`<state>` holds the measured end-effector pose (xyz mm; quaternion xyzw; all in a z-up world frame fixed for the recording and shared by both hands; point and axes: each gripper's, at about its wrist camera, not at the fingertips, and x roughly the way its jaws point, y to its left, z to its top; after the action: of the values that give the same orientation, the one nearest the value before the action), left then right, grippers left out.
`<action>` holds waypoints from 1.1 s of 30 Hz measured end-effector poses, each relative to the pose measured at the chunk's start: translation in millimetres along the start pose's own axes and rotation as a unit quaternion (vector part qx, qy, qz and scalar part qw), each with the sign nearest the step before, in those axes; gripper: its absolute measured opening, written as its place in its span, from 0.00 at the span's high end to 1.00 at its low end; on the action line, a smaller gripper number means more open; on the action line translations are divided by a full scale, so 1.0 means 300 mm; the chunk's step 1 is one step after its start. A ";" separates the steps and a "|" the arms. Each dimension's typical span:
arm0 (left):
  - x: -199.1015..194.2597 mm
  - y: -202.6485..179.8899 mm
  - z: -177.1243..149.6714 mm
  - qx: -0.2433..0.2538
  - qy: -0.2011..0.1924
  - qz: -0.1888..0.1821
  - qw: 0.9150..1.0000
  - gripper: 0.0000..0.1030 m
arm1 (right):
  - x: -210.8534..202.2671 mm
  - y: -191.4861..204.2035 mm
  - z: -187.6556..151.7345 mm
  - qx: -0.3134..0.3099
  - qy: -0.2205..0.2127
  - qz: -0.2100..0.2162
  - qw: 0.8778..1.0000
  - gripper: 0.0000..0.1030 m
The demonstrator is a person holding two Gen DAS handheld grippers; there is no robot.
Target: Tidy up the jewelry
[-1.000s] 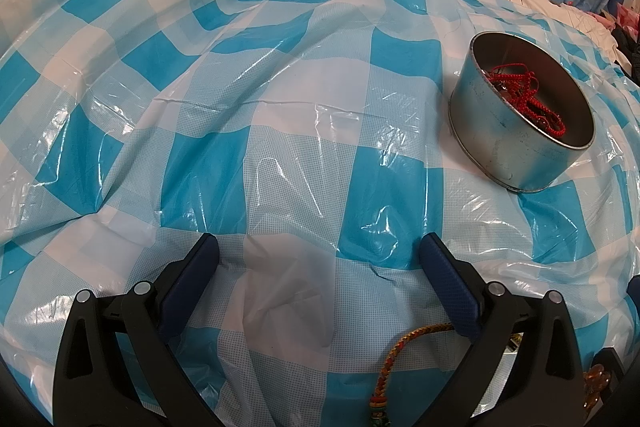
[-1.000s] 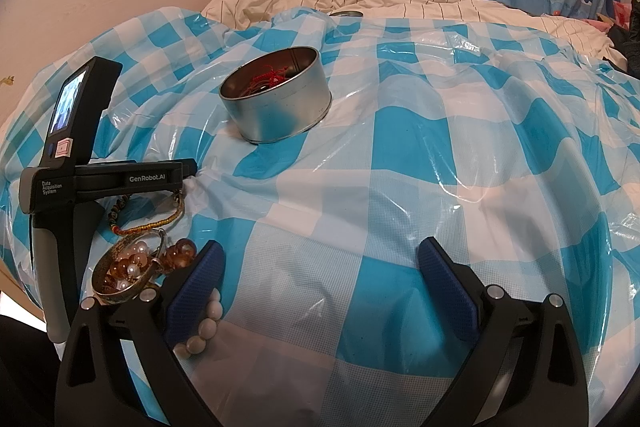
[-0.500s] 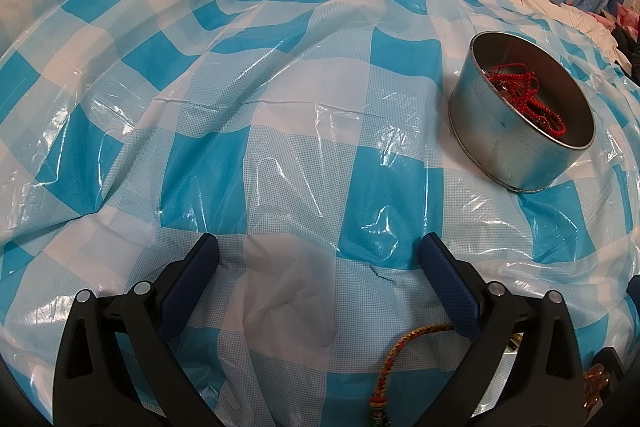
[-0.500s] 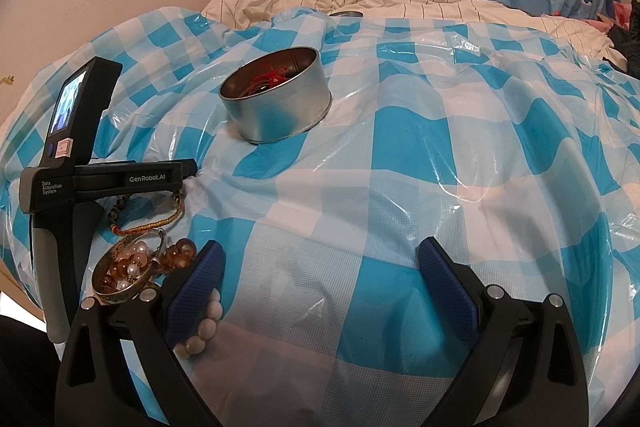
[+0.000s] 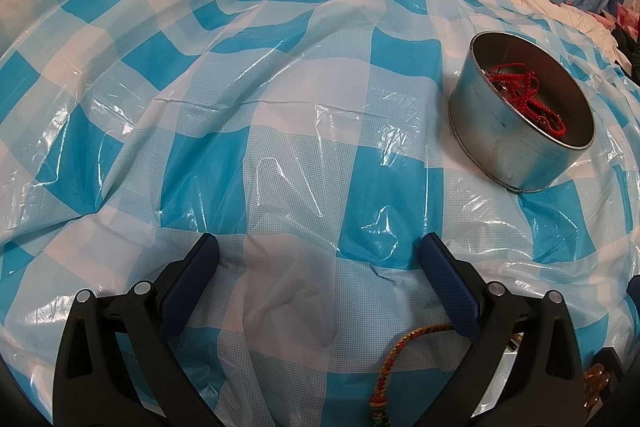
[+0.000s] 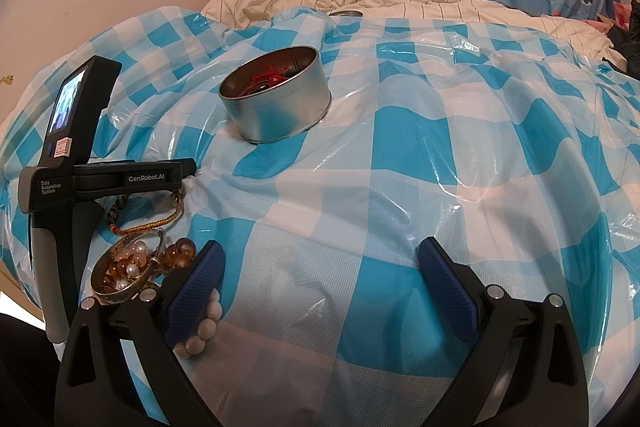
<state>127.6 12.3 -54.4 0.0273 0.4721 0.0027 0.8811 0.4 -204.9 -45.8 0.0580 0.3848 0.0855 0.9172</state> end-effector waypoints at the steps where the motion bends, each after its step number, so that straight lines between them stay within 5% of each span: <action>1: 0.001 -0.001 0.001 0.000 0.000 0.000 1.000 0.07 | 0.000 0.002 0.000 0.000 0.000 0.000 1.000 0.09; 33: 0.001 -0.001 0.002 0.000 -0.001 0.000 1.000 0.07 | -0.007 -0.017 -0.008 0.004 0.014 -0.002 1.000 0.07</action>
<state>128.1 11.9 -54.3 0.0275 0.4715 0.0027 0.8814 -2.1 -210.2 -46.8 0.0597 0.3983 0.0834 0.9115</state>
